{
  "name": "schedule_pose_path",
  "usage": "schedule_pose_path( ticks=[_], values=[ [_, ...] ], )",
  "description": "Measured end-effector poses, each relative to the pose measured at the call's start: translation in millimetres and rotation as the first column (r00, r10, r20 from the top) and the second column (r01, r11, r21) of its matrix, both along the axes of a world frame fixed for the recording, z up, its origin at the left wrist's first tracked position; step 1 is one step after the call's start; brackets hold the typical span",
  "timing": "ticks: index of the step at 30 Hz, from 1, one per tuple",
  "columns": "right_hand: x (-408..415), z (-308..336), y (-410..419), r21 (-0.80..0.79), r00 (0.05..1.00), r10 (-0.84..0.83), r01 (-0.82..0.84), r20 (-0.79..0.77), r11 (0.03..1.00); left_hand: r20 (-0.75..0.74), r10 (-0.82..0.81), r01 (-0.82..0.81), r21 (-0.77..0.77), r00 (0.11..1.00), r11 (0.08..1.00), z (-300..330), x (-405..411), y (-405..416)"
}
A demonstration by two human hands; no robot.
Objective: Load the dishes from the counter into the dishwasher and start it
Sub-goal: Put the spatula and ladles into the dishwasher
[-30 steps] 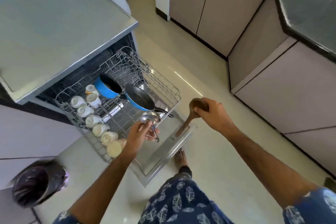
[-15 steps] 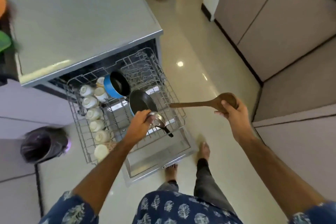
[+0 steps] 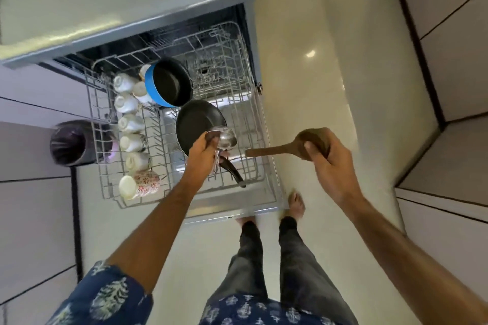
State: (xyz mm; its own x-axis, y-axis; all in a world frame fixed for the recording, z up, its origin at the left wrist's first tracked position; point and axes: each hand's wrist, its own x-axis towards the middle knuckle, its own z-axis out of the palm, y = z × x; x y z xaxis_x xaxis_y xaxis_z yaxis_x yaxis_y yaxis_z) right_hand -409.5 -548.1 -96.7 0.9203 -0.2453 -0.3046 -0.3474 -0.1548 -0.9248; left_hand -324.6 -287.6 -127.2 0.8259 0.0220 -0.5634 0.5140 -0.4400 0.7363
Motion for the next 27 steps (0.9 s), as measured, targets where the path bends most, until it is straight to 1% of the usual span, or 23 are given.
schedule_pose_path(
  ticks=[3,5,9,10,12,14,16,18,21,23,25,27],
  values=[
    [9.6,-2.5,15.5,-0.145,0.988,0.157,-0.155,0.006,0.977,-0.014,0.005,-0.005,-0.016,1.000,1.000,-11.4,-4.6,4.3],
    [15.6,-8.9,32.8,-0.235,0.962,0.274,-0.262,0.020,0.936,-0.025,0.028,-0.030,-0.045,0.999,0.999,-19.4,-7.5,11.7],
    [29.7,-31.1,75.4,-0.433,0.872,0.489,-0.441,-0.002,0.786,-0.022,0.052,-0.054,-0.085,0.998,0.995,-33.9,-13.6,23.0],
    [34.1,-38.1,85.1,-0.471,0.853,0.522,-0.463,-0.006,0.751,-0.014,0.060,-0.061,-0.096,0.998,0.994,-36.7,-14.9,26.0],
    [42.6,-53.2,100.3,-0.514,0.838,0.545,-0.477,-0.021,0.713,0.001,0.081,-0.080,-0.131,0.997,0.988,-40.0,-16.1,31.2],
    [50.7,-70.8,109.2,-0.528,0.831,0.549,-0.506,-0.087,0.682,0.012,0.107,-0.103,-0.176,0.994,0.979,-39.9,-16.2,34.6],
    [56.9,-90.5,115.4,-0.548,0.805,0.563,-0.562,-0.190,0.619,0.027,0.123,-0.114,-0.213,0.992,0.970,-40.1,-14.4,39.0],
    [60.2,-105.8,118.7,-0.570,0.786,0.566,-0.592,-0.251,0.570,0.039,0.136,-0.123,-0.234,0.990,0.964,-43.2,-11.9,43.3],
    [59.7,-117.8,120.2,-0.576,0.802,0.546,-0.571,-0.241,0.585,0.056,0.140,-0.121,-0.257,0.989,0.959,-46.9,-8.6,47.5],
    [58.8,-122.8,115.0,-0.575,0.798,0.555,-0.575,-0.235,0.583,0.069,0.126,-0.103,-0.271,0.990,0.957,-49.9,-4.9,47.6],
    [59.8,-122.6,106.0,-0.535,0.753,0.604,-0.633,-0.260,0.559,0.077,0.104,-0.079,-0.280,0.992,0.957,-51.8,0.7,45.3],
    [64.9,-113.7,96.2,-0.408,0.666,0.670,-0.739,-0.327,0.536,0.085,0.062,-0.037,-0.263,0.995,0.964,-54.3,7.1,42.3]
  ],
)
